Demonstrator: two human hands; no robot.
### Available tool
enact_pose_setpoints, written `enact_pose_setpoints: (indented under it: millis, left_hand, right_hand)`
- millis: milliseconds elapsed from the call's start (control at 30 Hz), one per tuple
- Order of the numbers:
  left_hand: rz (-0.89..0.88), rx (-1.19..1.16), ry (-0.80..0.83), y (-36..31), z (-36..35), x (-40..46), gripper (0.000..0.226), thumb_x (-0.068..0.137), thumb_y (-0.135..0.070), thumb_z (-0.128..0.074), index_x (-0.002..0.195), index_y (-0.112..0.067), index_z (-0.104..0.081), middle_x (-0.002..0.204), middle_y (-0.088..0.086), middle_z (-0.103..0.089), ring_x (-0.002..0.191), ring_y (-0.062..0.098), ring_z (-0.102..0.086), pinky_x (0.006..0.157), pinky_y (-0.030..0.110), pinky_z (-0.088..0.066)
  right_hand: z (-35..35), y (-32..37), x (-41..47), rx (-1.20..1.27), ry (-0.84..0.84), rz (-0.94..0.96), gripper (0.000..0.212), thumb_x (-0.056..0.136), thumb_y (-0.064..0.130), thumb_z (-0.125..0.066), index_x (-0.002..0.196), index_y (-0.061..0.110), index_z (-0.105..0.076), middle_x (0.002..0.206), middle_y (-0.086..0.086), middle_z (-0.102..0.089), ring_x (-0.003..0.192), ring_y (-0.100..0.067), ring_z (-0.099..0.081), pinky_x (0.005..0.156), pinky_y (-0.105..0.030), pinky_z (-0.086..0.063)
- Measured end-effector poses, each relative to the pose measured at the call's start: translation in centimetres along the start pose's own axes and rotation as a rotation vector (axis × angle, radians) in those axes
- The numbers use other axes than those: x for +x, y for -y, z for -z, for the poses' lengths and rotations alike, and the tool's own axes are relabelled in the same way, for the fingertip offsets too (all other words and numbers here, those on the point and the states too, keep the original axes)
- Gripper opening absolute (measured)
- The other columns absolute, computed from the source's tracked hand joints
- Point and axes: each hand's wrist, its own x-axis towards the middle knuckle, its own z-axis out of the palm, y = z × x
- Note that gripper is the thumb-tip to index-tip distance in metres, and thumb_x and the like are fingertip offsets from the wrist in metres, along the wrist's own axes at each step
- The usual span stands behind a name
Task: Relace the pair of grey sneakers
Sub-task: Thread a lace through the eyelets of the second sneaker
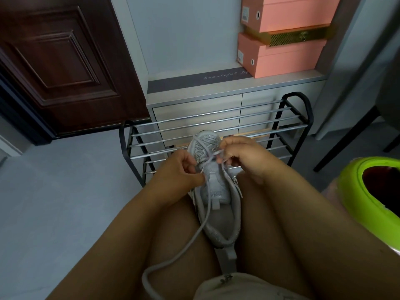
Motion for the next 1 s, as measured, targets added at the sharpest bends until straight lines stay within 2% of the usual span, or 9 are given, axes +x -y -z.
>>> enact_pose_setpoints:
  millis: [133, 200, 333, 467, 567, 700, 833, 900, 1000]
  left_hand:
    - [-0.232, 0.174, 0.012, -0.5, -0.1, -0.5, 0.015, 0.079, -0.012, -0.071, 0.074, -0.022, -0.06, 0.068, -0.01, -0.057, 0.056, -0.003, -0.051, 0.054, 0.012, -0.041]
    - [-0.317, 0.433, -0.013, -0.8, -0.4, -0.9, 0.007, 0.082, -0.026, -0.066, 0.078, -0.028, -0.062, 0.08, -0.007, -0.056, 0.066, 0.0, -0.052, 0.059, 0.017, -0.042]
    - [-0.336, 0.997, -0.257, -1.0, -2.1, -1.1, 0.039, 0.084, -0.06, -0.051, 0.089, -0.024, -0.066, 0.101, 0.004, -0.05, 0.089, 0.019, -0.051, 0.071, 0.031, -0.046]
    - [-0.277, 1.081, -0.286, -0.9, -3.3, -0.6, 0.048, 0.086, -0.059, -0.051, 0.105, -0.017, -0.067, 0.114, 0.007, -0.049, 0.105, 0.024, -0.048, 0.083, 0.035, -0.042]
    - [-0.232, 0.995, -0.235, -0.8, -3.3, -0.5, 0.031, 0.085, -0.044, -0.057, 0.093, -0.017, -0.071, 0.105, 0.008, -0.052, 0.097, 0.023, -0.052, 0.078, 0.031, -0.045]
    - [-0.161, 0.339, -0.021, -1.6, -1.1, -0.7, 0.017, 0.08, -0.016, -0.066, 0.069, -0.004, -0.072, 0.069, 0.012, -0.065, 0.061, 0.018, -0.061, 0.053, 0.021, -0.047]
    - [-0.024, -0.113, 0.081, -2.0, 2.2, -1.5, 0.016, 0.078, -0.014, -0.069, 0.068, -0.002, -0.068, 0.063, 0.009, -0.059, 0.06, 0.02, -0.055, 0.064, 0.023, -0.048]
    - [-0.002, -0.38, 0.152, -2.1, 3.3, -2.0, 0.01, 0.068, -0.007, -0.063, 0.059, -0.003, -0.066, 0.056, 0.008, -0.053, 0.054, 0.018, -0.05, 0.06, 0.022, -0.046]
    - [-0.025, -0.409, 0.248, -2.5, 4.3, -2.5, 0.006, 0.057, -0.009, -0.064, 0.051, -0.009, -0.065, 0.056, 0.008, -0.05, 0.053, 0.014, -0.049, 0.057, 0.021, -0.045]
  right_hand:
    - [-0.1, -0.6, 0.4, 0.059, -0.01, 0.032, 0.025, 0.085, 0.013, -0.064, 0.061, 0.016, -0.055, 0.051, 0.004, -0.047, 0.048, -0.008, -0.035, 0.048, -0.019, -0.029]
    - [-0.4, -0.8, 0.5, 0.053, -0.059, 0.022, 0.022, 0.087, 0.018, -0.063, 0.066, 0.013, -0.06, 0.051, 0.003, -0.046, 0.048, -0.008, -0.034, 0.048, -0.018, -0.029]
    - [-1.1, -0.7, 0.5, 0.011, -0.083, -0.001, 0.03, 0.093, 0.022, -0.055, 0.065, 0.013, -0.063, 0.053, -0.002, -0.043, 0.047, -0.01, -0.032, 0.046, -0.019, -0.027]
    - [-1.0, -0.5, 0.4, -0.034, -0.079, -0.014, 0.031, 0.095, 0.022, -0.052, 0.067, 0.013, -0.063, 0.056, -0.001, -0.047, 0.048, -0.007, -0.036, 0.045, -0.015, -0.03]
    - [-0.8, -0.6, 0.4, -0.031, -0.096, -0.01, 0.031, 0.095, 0.019, -0.052, 0.067, 0.012, -0.064, 0.052, 0.003, -0.051, 0.042, 0.0, -0.041, 0.042, -0.009, -0.032]
    - [-0.9, -0.6, 0.6, -0.04, -0.118, -0.013, 0.032, 0.094, 0.021, -0.055, 0.064, 0.014, -0.064, 0.05, 0.006, -0.054, 0.039, 0.002, -0.044, 0.041, -0.008, -0.033]
    - [-1.4, -0.6, 1.3, -0.077, -0.121, -0.055, 0.03, 0.093, 0.025, -0.056, 0.064, 0.015, -0.06, 0.049, 0.004, -0.053, 0.033, -0.001, -0.04, 0.039, -0.014, -0.033]
    - [-1.6, -0.5, 1.7, -0.094, -0.139, -0.064, 0.028, 0.09, 0.029, -0.06, 0.066, 0.015, -0.057, 0.049, 0.003, -0.052, 0.031, -0.002, -0.039, 0.038, -0.016, -0.034]
    - [-2.2, -0.4, 2.0, -0.225, -0.13, -0.012, 0.026, 0.08, 0.03, -0.072, 0.063, 0.015, -0.06, 0.049, 0.007, -0.053, 0.04, -0.003, -0.045, 0.045, -0.017, -0.039]
